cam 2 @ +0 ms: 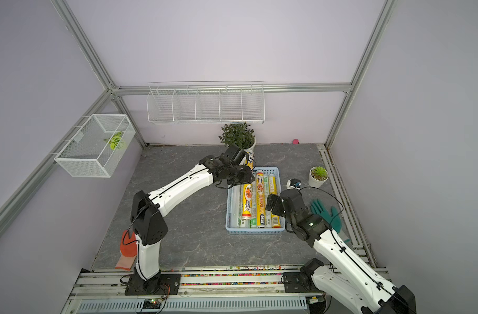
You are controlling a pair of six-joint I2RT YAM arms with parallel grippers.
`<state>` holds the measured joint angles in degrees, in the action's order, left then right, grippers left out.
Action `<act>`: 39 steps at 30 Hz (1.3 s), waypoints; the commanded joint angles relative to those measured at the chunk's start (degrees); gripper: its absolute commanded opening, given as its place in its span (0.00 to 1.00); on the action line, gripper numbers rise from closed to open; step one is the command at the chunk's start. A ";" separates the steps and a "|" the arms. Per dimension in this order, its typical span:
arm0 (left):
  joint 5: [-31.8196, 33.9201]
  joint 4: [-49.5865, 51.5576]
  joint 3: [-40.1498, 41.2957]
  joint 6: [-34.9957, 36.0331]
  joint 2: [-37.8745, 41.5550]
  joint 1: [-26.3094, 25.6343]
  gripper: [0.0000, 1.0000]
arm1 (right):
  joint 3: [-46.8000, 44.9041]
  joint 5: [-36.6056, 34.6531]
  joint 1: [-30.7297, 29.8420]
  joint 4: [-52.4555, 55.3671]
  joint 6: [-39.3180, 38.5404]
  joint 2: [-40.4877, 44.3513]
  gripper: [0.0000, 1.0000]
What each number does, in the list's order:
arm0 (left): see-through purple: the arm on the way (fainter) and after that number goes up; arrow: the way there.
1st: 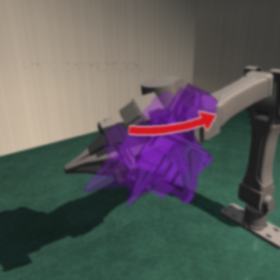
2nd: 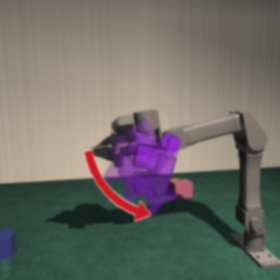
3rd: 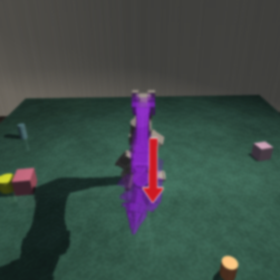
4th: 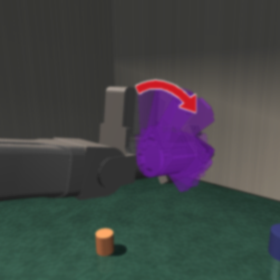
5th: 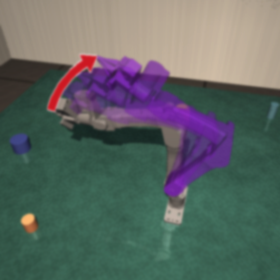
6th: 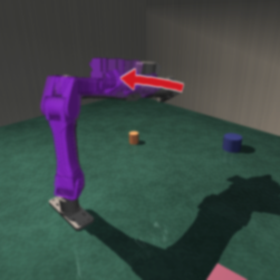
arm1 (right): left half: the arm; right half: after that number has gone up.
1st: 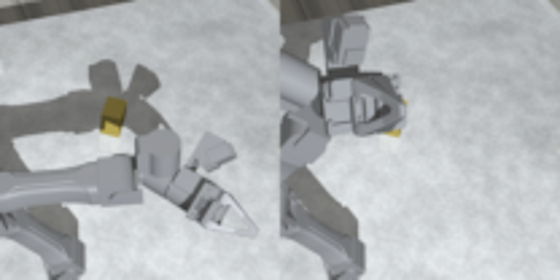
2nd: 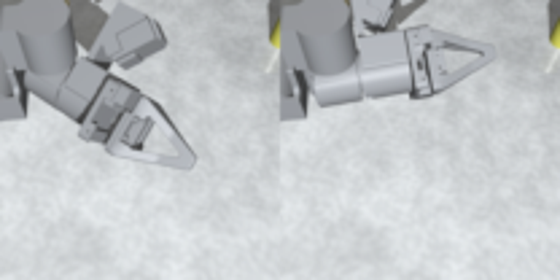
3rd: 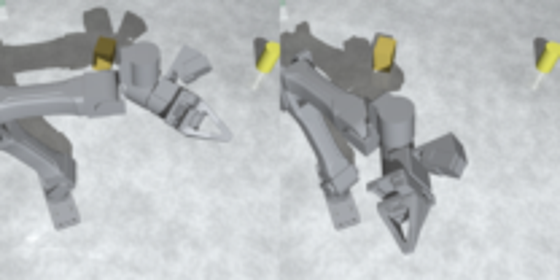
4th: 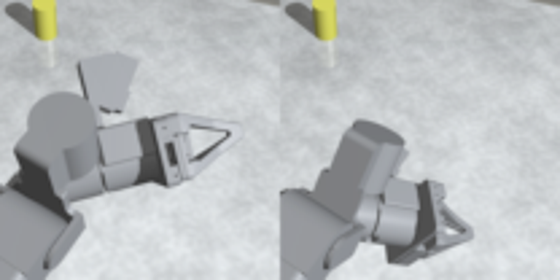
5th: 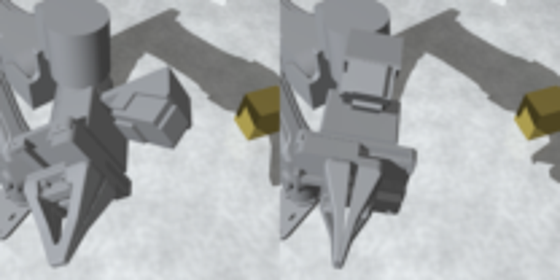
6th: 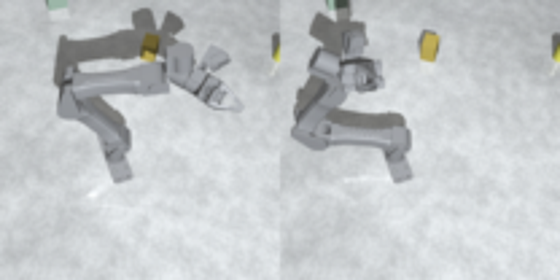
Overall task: Put the plastic wrap into the basket
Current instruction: Place the plastic wrap in the basket.
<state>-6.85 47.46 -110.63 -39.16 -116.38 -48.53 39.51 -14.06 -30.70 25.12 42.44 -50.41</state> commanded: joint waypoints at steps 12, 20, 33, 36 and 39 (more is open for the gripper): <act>1.87 2.79 -2.58 -0.57 -2.67 -0.85 0.09 | 1.61 3.18 0.60 -0.77 2.50 -5.75 0.98; -0.99 -0.52 -0.16 -2.34 -3.09 0.10 0.09 | 1.31 2.89 0.64 -0.17 2.04 -4.00 0.98; -4.96 -3.05 1.74 -3.76 -8.23 0.77 0.11 | 0.52 5.80 0.64 -1.89 2.09 -5.91 0.98; -5.75 -2.82 2.34 -4.09 -9.12 0.81 0.11 | 1.42 7.50 0.64 -1.76 1.95 -7.62 0.98; -5.77 -1.82 2.63 -3.78 -9.21 0.81 0.12 | 2.39 8.98 0.64 -1.24 1.68 -9.32 0.98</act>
<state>-11.20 45.63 -108.12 -42.85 -125.56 -47.79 40.29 -7.11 -30.28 24.21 44.12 -58.70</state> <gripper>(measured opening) 0.433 0.983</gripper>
